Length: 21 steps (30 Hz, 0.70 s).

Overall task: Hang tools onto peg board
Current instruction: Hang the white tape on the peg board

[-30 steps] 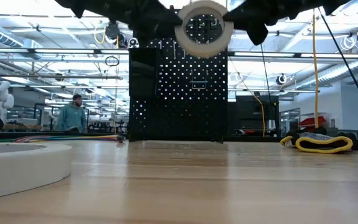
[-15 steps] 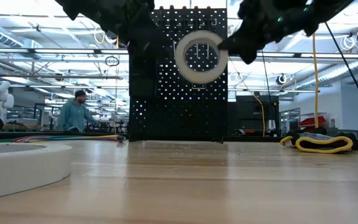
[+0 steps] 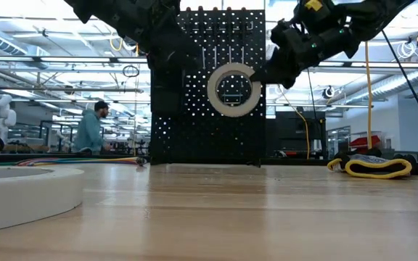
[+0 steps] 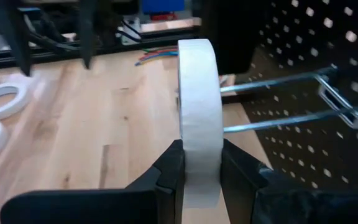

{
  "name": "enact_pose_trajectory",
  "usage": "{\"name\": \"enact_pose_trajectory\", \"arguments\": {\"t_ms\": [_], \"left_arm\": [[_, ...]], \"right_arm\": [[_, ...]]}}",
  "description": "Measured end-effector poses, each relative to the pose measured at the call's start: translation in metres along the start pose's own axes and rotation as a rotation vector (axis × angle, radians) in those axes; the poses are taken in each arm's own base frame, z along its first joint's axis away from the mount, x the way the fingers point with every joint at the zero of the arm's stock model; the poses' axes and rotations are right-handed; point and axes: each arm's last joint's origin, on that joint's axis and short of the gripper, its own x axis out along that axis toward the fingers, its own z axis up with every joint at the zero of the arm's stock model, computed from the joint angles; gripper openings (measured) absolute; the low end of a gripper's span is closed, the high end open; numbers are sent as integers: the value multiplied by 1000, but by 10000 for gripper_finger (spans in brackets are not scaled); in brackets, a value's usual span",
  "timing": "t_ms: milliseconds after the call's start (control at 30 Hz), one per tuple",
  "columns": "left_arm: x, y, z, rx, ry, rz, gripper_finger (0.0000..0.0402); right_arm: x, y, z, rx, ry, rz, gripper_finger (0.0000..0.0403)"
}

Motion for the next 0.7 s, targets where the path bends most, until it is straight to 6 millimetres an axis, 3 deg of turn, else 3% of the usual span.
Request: {"name": "enact_pose_trajectory", "arguments": {"t_ms": [567,700], "left_arm": [[0,1,1,-26,-5,1,228],[0,1,0,-26,-5,1,228]], "right_arm": [[11,-13,-11,37,55,-103,68],[11,-14,-13,60,69,-119,139]]}}
